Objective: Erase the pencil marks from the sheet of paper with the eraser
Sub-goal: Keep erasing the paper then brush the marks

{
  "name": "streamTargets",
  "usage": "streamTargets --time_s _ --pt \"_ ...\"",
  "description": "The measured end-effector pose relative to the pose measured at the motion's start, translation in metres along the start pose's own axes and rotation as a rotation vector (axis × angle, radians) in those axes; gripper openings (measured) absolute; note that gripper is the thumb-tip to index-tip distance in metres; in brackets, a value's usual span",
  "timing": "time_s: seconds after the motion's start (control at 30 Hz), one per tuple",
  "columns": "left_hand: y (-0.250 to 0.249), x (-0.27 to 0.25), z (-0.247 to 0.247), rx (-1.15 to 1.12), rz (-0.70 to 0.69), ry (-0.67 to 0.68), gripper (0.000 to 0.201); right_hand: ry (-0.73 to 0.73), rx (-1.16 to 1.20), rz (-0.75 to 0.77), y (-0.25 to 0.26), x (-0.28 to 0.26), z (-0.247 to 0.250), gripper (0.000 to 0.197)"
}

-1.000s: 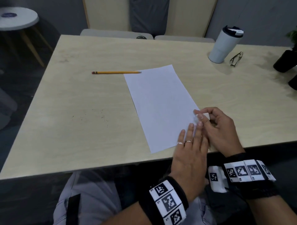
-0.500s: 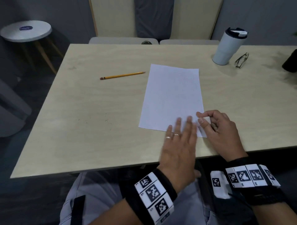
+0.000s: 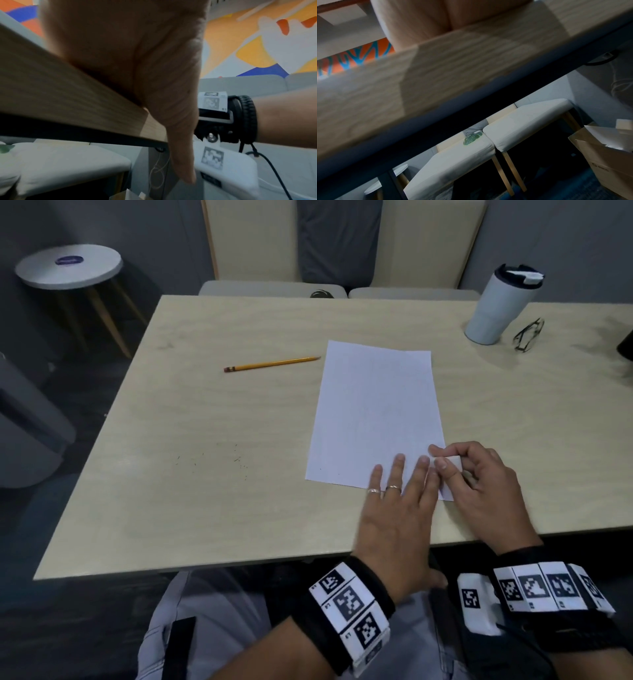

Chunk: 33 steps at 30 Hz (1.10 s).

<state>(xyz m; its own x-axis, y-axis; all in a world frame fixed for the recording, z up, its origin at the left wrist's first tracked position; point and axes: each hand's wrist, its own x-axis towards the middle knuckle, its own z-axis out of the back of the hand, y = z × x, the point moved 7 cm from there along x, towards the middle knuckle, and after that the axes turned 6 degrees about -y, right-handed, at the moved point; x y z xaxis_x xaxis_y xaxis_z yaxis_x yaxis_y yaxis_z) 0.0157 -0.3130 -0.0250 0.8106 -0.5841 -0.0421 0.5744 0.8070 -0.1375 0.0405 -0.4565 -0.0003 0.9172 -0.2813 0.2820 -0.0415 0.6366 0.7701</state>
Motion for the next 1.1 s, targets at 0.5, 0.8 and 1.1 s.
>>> streamTargets --time_s 0.5,0.8,1.1 --pt "0.054 -0.002 0.009 -0.033 0.2 0.168 0.185 0.001 -0.016 0.001 0.002 -0.001 0.0 0.008" --pt "0.003 -0.004 0.014 -0.239 -0.126 0.22 0.139 -0.018 -0.02 0.006 0.002 -0.002 0.001 0.011" --pt "0.133 -0.035 0.032 -0.089 0.519 0.135 0.118 -0.011 -0.021 0.006 0.004 -0.002 0.0 0.007"
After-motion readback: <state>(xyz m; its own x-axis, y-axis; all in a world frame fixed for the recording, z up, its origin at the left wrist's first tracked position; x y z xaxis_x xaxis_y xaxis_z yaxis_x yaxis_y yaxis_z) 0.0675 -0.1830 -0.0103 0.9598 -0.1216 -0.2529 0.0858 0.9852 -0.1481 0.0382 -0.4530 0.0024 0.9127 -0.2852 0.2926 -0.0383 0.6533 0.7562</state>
